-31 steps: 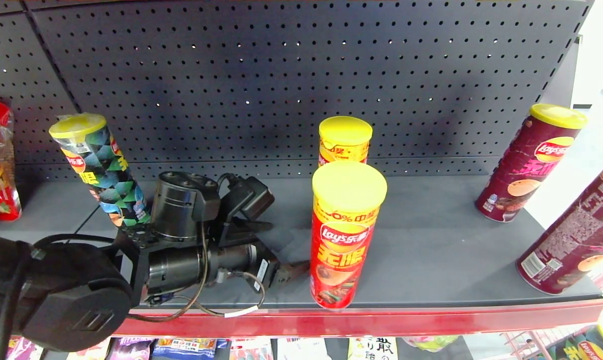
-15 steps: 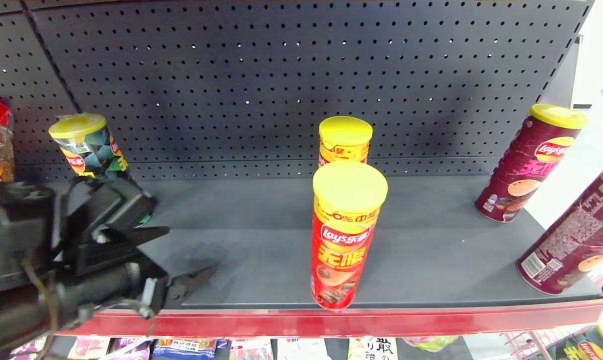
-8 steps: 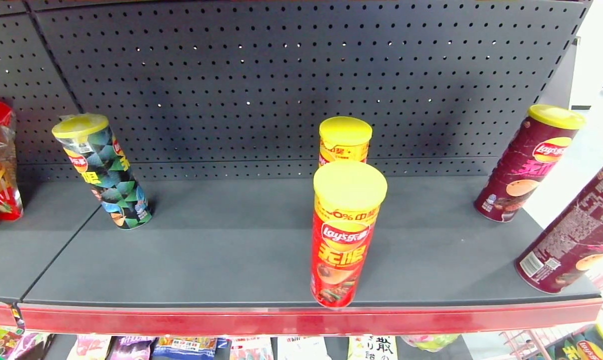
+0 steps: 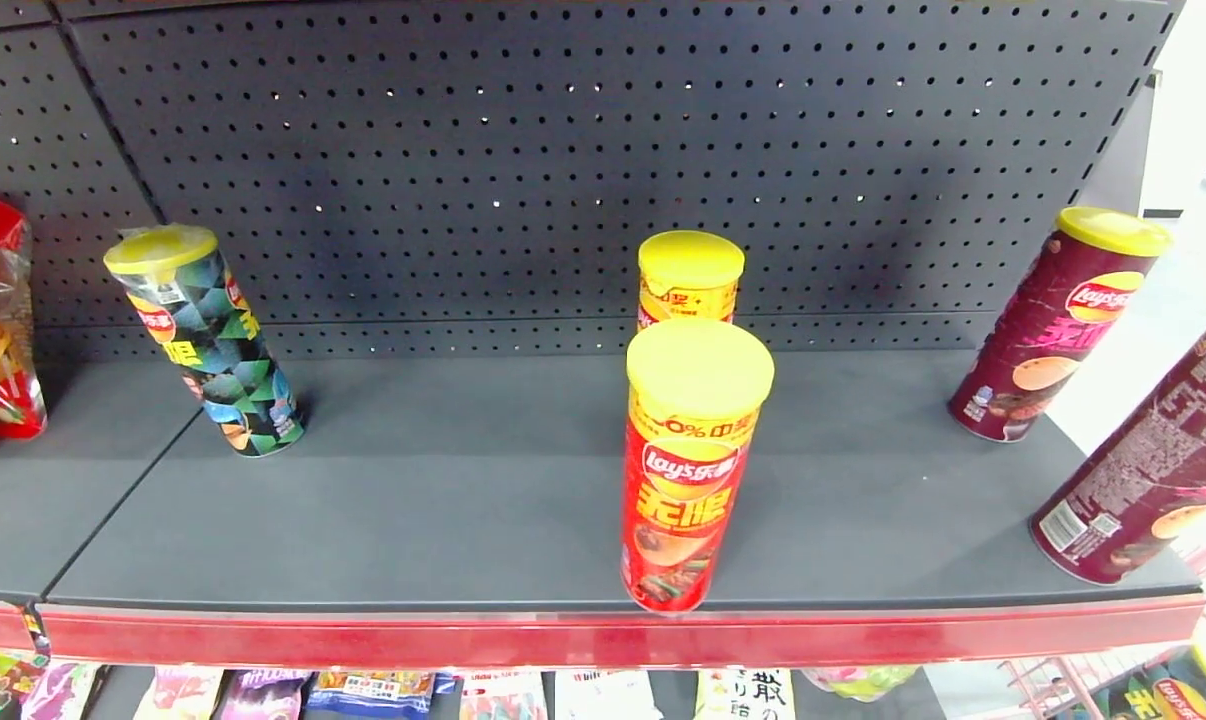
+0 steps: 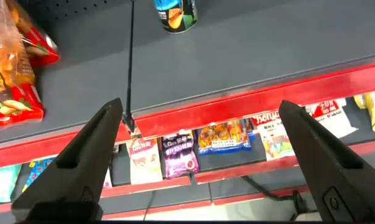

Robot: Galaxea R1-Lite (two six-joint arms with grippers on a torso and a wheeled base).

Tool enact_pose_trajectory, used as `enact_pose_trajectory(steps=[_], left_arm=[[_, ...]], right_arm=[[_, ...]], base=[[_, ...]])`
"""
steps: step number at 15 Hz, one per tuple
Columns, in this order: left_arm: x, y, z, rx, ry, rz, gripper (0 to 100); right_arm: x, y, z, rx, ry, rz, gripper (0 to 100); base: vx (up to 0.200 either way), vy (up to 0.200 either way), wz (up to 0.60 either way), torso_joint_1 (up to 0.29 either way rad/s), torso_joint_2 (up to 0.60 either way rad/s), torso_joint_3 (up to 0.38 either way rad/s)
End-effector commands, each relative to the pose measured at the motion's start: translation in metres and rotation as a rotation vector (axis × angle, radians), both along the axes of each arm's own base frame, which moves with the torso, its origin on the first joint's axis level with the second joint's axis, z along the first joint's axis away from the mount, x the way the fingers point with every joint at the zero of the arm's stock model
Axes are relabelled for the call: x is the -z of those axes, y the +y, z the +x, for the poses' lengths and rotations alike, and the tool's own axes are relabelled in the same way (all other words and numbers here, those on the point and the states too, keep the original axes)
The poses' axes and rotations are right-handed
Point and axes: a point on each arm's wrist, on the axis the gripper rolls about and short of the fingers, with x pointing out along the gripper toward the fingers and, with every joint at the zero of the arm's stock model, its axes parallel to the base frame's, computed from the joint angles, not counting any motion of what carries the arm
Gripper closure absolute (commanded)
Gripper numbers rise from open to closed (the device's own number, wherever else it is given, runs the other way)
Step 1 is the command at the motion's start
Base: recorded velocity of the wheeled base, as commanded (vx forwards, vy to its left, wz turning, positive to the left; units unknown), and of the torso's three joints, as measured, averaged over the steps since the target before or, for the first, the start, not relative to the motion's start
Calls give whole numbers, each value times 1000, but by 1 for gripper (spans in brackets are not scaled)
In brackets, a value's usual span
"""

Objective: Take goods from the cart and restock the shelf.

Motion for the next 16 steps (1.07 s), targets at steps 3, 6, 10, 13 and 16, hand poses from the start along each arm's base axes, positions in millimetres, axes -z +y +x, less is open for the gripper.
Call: enact_pose_trajectory(steps=[3,6,10,13,16], left_arm=[[3,1,-5,0,-16,2,0],[6,2,-7,8,-22,29,0],[9,2,-8,14,-25,33,0],[11,3,-10,15,-33,37,0],[15,4,-13,21,-44,56,0]], right_arm=[[3,0,-1,-2,6,-2,0],[6,0,0,-4,13,-3,0],[7,0,0,-13,20,-6,0],[8,0,0,-20,23,-17,0],[9,0,0,-22,27,-21,0]], base=[[-200,0,0,3,1,4],[-67,0,0,-4,-1,1],[0,-100,0,7,1,-1],[0,-200,0,2,1,-4],[0,-200,0,10,5,-1]])
